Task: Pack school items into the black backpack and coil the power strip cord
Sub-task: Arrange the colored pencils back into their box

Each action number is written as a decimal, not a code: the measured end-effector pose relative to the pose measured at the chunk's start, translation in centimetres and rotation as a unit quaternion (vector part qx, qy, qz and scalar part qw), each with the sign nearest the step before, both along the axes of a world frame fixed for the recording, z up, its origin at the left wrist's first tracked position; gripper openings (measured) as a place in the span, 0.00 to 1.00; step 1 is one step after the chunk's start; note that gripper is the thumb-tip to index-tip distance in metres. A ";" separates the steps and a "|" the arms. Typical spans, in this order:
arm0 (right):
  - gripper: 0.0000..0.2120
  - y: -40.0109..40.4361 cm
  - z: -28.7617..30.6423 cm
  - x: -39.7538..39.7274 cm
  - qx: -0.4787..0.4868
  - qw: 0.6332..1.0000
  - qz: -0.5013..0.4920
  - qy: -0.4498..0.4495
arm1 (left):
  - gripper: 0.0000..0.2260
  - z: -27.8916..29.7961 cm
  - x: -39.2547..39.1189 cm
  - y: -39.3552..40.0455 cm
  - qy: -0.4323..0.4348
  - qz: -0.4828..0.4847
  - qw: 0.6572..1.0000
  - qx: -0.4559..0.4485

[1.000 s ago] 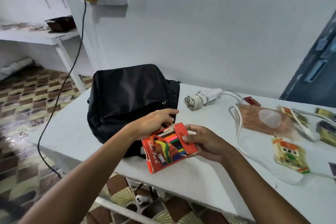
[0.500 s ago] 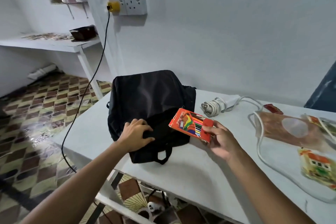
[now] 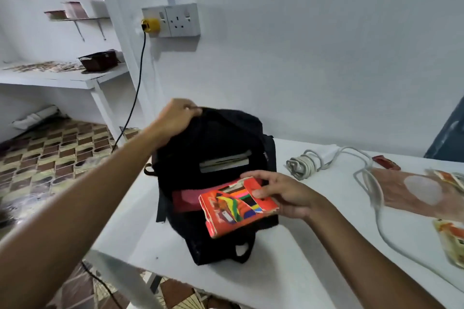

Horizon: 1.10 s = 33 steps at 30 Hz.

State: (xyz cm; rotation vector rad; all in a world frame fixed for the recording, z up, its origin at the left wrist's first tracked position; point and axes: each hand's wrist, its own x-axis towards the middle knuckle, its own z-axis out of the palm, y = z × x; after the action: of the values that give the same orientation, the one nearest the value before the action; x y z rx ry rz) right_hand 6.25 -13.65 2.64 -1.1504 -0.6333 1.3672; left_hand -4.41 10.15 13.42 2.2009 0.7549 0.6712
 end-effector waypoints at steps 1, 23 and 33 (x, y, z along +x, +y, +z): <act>0.19 1.0 0.4 -0.6 -0.020 0.999 -0.046 0.001 | 0.11 1.6 0.3 0.3 -0.006 -0.007 1.000 0.008; 0.23 20.8 1.3 1.0 -0.113 0.791 -0.596 -0.073 | 0.07 8.8 3.4 2.8 -0.086 -0.091 0.987 0.096; 0.28 19.5 -1.3 2.0 -0.092 0.838 -0.532 -0.078 | 0.07 8.2 3.9 3.3 -0.068 -0.119 0.987 0.081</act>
State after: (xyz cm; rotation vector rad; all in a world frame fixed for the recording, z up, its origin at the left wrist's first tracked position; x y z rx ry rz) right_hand 8.22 5.83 1.35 -1.4442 0.0960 0.3677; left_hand -0.48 13.41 21.65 2.3171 0.3701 0.7728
